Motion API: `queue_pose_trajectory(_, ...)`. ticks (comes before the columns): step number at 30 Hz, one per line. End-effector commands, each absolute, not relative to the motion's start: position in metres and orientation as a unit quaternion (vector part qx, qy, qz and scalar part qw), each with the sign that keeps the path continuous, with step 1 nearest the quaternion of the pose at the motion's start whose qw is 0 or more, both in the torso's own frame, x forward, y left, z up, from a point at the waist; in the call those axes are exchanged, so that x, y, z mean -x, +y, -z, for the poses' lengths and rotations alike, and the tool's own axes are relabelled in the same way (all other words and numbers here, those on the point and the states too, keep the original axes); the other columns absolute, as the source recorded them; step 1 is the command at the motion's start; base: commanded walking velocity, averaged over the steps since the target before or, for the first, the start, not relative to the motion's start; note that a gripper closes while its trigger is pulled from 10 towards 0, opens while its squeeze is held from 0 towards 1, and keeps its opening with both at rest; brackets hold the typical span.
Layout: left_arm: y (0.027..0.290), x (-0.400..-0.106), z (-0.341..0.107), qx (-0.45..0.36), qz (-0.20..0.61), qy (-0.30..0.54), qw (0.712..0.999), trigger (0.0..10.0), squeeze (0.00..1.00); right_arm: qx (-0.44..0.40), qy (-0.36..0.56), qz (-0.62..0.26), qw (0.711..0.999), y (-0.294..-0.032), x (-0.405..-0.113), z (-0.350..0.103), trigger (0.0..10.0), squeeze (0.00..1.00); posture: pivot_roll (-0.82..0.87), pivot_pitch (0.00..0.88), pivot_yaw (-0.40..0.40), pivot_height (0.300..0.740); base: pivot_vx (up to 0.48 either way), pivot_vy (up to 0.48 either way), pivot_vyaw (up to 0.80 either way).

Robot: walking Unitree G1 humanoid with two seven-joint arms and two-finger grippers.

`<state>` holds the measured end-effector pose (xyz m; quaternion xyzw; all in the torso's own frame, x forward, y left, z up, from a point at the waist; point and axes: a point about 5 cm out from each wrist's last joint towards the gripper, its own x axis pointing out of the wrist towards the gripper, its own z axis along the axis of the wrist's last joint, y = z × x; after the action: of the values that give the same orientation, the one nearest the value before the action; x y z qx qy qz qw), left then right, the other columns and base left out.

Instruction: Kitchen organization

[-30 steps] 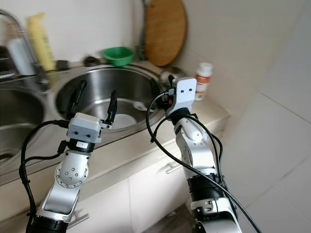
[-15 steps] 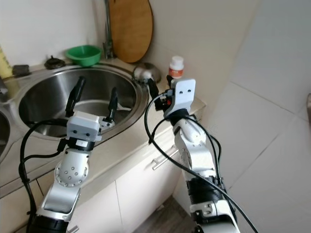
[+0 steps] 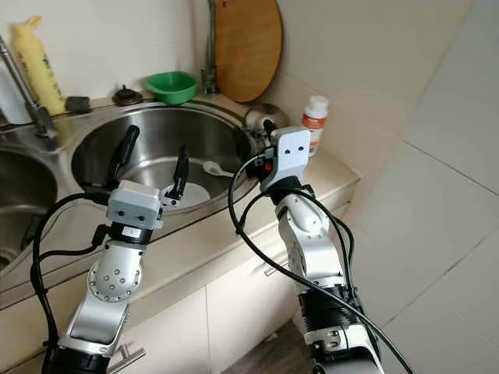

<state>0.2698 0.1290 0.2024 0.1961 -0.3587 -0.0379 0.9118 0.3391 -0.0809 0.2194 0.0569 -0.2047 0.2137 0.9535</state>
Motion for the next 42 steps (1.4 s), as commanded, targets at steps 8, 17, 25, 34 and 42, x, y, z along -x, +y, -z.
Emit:
queue_pose_trajectory(8,0.1273,-0.2714,-0.1995,-0.185,0.043,-0.346,0.919,10.0,0.0,-0.051,-0.215,-0.205,0.954,-0.0849,-0.3386,-0.2222,10.0,0.0,0.07,0.0,-0.083,0.74,0.0,0.0,0.0)
queue_pose_trajectory(17,0.1265,-0.2726,-0.1995,-0.178,0.045,-0.342,0.922,10.0,0.0,-0.061,-0.199,-0.203,0.957,-0.0864,-0.3406,-0.2203,10.0,0.0,0.06,0.0,-0.083,0.74,-0.117,0.0,0.0)
queue_pose_trajectory(25,0.1264,-0.2731,-0.1993,-0.176,0.046,-0.339,0.923,10.0,0.0,-0.06,-0.199,-0.2,0.958,-0.0874,-0.3414,-0.2207,10.0,0.0,0.06,0.0,-0.082,0.74,-0.294,0.0,-0.7)
queue_pose_trajectory(34,0.1259,-0.2723,-0.1993,-0.178,0.048,-0.341,0.922,10.0,0.0,-0.061,-0.196,-0.199,0.958,-0.0879,-0.3414,-0.2207,10.0,0.0,0.06,0.0,-0.081,0.74,-0.144,0.0,-0.8)
queue_pose_trajectory(42,0.1263,-0.2721,-0.1994,-0.176,0.048,-0.342,0.922,10.0,0.0,-0.06,-0.196,-0.199,0.958,-0.0881,-0.3416,-0.2211,10.0,0.0,0.06,0.0,-0.083,0.74,0.0,0.0,-0.8)
